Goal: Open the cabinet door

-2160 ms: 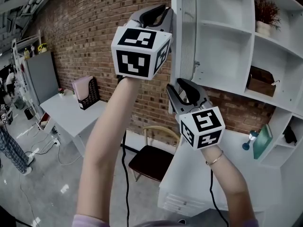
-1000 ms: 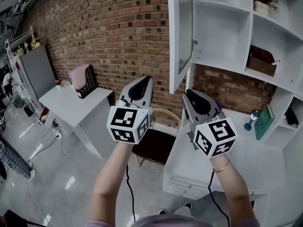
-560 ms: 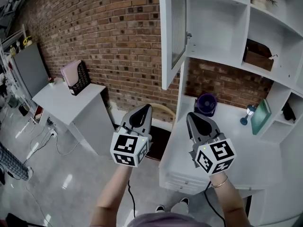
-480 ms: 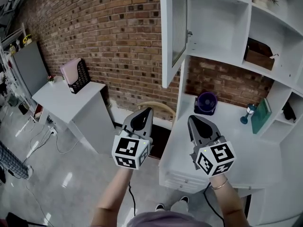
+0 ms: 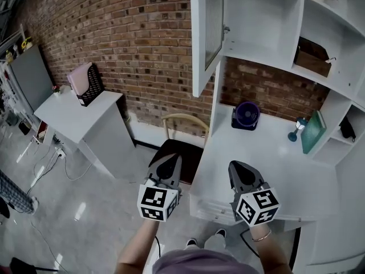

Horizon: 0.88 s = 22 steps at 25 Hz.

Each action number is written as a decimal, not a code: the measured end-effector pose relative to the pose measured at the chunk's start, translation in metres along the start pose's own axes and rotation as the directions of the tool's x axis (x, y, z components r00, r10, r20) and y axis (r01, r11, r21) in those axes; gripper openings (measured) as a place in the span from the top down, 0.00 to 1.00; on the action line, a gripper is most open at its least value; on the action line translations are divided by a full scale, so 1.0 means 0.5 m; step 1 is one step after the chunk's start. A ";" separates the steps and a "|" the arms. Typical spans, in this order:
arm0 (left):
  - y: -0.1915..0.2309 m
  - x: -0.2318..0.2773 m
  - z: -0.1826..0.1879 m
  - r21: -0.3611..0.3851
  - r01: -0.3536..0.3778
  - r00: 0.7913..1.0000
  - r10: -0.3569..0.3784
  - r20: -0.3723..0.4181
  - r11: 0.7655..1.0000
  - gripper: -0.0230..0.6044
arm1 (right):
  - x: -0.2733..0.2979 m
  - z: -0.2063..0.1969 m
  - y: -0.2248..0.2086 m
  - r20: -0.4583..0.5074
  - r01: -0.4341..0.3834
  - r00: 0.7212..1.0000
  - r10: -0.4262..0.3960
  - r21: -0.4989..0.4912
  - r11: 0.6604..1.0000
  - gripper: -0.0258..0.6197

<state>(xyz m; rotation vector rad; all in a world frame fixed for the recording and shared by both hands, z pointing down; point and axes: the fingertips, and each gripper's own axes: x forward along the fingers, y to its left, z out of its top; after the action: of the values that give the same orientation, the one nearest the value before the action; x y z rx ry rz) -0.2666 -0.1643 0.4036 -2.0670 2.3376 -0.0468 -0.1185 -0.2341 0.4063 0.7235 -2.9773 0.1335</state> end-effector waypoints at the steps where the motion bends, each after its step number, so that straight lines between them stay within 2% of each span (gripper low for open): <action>1: -0.005 -0.007 -0.014 -0.018 0.003 1.000 -0.004 -0.011 1.000 0.96 | -0.009 -0.013 -0.004 -0.010 0.013 1.000 -0.012 0.017 1.000 0.95; 11: -0.054 -0.045 -0.109 -0.139 0.042 0.995 -0.053 -0.078 0.989 0.96 | -0.079 -0.121 -0.027 -0.090 0.133 0.989 -0.120 0.149 0.980 0.96; 22: -0.055 -0.058 -0.138 -0.129 0.042 0.993 -0.057 -0.108 0.991 0.96 | -0.080 -0.114 -0.012 -0.078 0.132 0.989 -0.122 0.137 0.982 0.96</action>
<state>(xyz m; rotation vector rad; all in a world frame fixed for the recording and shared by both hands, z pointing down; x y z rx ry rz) -0.2380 -0.1385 0.4736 -2.2364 2.4112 -0.0156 -0.0773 -0.2151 0.4596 0.9029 -2.8681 0.3584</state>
